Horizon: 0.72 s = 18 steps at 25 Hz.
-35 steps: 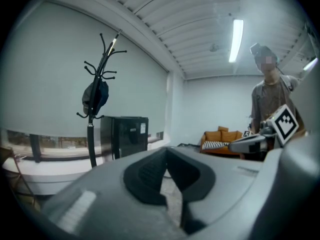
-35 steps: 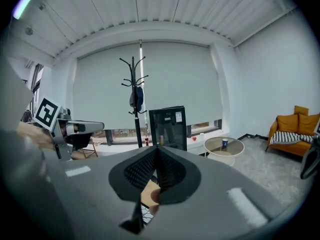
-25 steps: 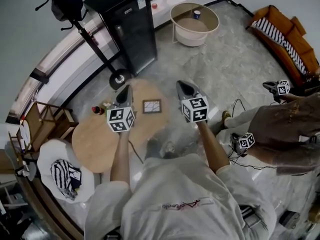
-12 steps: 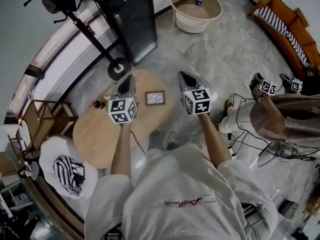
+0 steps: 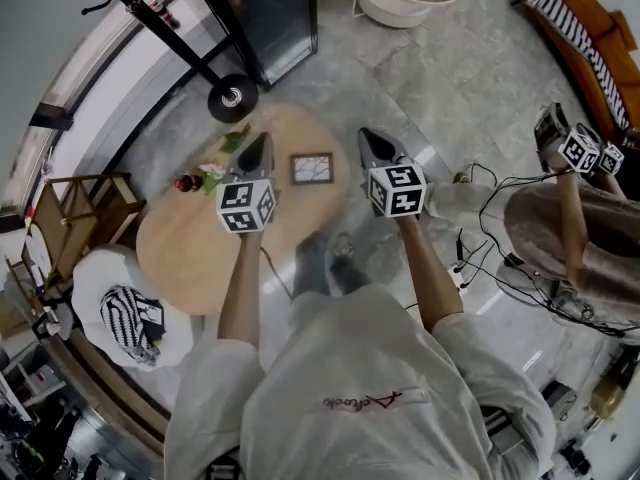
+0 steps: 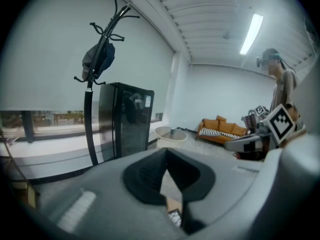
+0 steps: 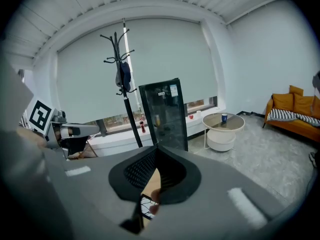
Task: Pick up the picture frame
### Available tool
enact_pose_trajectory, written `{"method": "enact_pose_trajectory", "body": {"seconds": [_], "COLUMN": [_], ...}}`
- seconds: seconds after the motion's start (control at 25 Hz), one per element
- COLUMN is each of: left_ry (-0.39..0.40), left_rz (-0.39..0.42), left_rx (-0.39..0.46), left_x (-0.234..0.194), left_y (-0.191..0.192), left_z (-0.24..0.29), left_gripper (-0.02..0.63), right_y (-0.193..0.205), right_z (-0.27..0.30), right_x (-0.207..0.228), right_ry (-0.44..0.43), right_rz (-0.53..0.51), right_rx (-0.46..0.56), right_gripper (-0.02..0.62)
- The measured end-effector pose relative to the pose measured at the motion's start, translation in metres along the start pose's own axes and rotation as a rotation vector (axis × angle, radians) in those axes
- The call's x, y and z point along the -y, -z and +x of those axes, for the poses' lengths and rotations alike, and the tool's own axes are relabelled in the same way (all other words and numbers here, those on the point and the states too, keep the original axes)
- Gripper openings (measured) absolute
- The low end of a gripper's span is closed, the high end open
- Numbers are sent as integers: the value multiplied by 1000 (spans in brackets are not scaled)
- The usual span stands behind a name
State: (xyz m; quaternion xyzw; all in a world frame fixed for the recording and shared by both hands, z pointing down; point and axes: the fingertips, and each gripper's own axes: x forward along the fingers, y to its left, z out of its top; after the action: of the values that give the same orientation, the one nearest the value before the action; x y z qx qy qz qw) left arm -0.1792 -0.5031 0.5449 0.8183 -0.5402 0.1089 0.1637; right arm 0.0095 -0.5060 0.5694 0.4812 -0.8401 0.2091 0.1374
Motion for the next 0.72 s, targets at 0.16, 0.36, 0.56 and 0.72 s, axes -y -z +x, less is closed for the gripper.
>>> {"method": "enact_pose_trajectory", "body": {"seconds": [0.16,0.36,0.56,0.72], "left_ry": [4,4,12,23], "left_rz": [-35,-75,-104,-131], "left_rx": [-47,-106,-157,-216], "left_x": [-15,-31,-42,-50], "left_y": [36,94,142,194], "left_z": [19,33,51,64], "left_gripper": [2,2,2,2], "right_y": [36,93,141,187], "right_z": [28,50,71,89], "right_x": [5,8,13,17], "right_ry": [6,18,30,34], "right_rz": [27,66,90,107], "right_rx": [-54,-124,-181,-227], "right_gripper": [5,5,5,5]}}
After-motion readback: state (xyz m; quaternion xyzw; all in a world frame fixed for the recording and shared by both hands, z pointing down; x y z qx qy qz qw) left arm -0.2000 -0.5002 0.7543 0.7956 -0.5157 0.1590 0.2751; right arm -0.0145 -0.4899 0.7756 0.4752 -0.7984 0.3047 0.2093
